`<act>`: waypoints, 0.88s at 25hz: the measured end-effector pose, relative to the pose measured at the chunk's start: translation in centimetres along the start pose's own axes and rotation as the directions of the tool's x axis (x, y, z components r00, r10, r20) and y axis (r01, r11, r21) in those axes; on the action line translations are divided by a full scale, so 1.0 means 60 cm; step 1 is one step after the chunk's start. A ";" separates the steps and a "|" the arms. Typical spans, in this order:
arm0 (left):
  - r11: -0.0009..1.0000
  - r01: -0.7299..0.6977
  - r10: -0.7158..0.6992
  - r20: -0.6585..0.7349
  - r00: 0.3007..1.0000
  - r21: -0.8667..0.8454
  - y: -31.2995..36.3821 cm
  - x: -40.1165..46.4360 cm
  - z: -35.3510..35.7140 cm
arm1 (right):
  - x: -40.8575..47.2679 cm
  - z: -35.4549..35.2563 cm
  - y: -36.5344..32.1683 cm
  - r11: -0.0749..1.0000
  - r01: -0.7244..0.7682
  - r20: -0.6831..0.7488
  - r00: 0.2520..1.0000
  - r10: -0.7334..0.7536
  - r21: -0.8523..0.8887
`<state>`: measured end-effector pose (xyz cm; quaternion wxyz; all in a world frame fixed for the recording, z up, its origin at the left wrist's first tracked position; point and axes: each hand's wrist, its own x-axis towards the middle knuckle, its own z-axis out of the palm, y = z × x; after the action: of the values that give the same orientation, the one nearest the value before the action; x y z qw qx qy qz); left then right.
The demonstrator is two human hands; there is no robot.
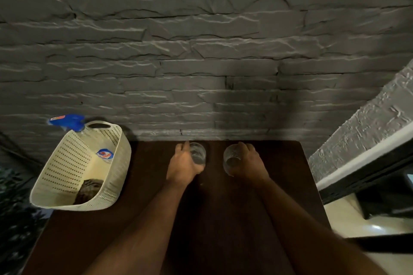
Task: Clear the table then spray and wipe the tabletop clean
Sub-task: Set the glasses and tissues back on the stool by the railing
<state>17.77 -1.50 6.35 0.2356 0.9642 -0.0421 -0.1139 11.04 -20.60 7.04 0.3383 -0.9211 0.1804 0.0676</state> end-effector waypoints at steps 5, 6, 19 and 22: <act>1.000 0.003 -0.002 0.044 0.999 -0.031 0.011 0.075 0.043 | 0.077 0.010 0.008 0.999 -0.029 -0.025 0.999 0.030 0.027; 0.999 -0.006 0.007 0.046 0.999 -0.035 0.013 0.088 0.051 | 0.089 0.013 0.010 0.999 -0.030 -0.019 0.999 0.031 0.012; 1.000 -0.020 0.020 0.014 1.000 -0.013 0.016 0.150 0.092 | 0.160 0.040 0.035 0.998 -0.013 -0.021 1.000 0.012 -0.058; 1.000 -0.014 0.014 0.007 1.000 -0.002 0.018 0.153 0.094 | 0.168 0.040 0.042 0.998 0.001 -0.006 1.000 -0.002 -0.068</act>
<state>25.32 -6.22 0.14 0.2372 0.9632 -0.0498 -0.1158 19.45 -23.71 1.23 0.3061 -0.9325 0.1782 0.0706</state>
